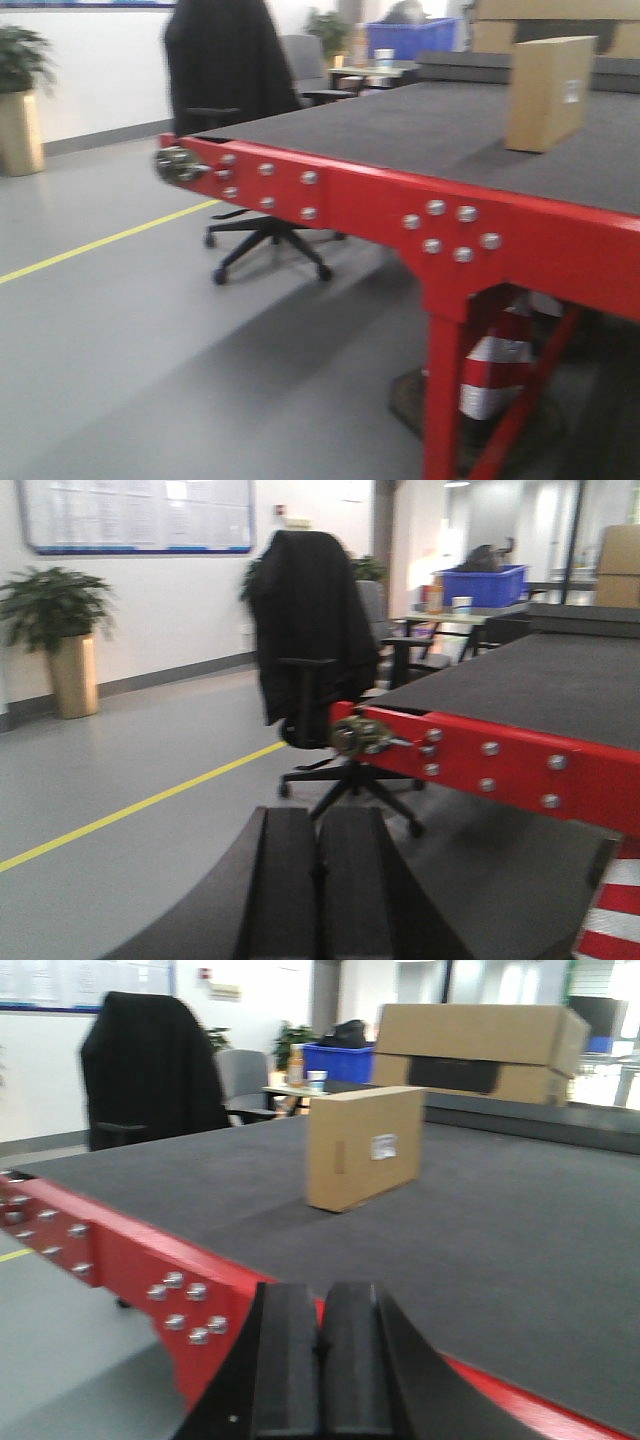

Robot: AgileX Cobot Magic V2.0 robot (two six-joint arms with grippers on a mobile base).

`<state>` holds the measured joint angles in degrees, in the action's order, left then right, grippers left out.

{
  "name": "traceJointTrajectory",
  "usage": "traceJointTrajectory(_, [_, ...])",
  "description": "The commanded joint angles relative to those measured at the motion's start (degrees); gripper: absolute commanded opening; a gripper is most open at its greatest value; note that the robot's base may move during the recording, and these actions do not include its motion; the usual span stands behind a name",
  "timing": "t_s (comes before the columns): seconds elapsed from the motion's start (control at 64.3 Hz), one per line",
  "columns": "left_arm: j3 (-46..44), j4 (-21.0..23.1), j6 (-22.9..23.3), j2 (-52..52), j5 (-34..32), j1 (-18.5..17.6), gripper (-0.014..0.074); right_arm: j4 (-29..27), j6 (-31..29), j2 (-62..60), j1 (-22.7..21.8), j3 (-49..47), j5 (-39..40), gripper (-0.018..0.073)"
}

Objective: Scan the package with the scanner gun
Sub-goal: 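Drive up to the table edge facing the cardboard box and scanner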

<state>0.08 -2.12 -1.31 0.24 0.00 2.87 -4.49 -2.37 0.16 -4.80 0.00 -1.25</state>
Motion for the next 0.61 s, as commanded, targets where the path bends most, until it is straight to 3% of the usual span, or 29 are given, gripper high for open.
traceJointTrajectory(0.0, [-0.08, 0.37, -0.02, -0.24, -1.05, 0.07, -0.0111, -0.10, -0.50, -0.16, -0.15, 0.00, 0.91, -0.0169])
traceJointTrajectory(0.591, [-0.08, 0.37, -0.02, -0.24, -1.05, 0.07, -0.0111, -0.10, -0.50, -0.16, -0.15, 0.00, 0.91, -0.0169])
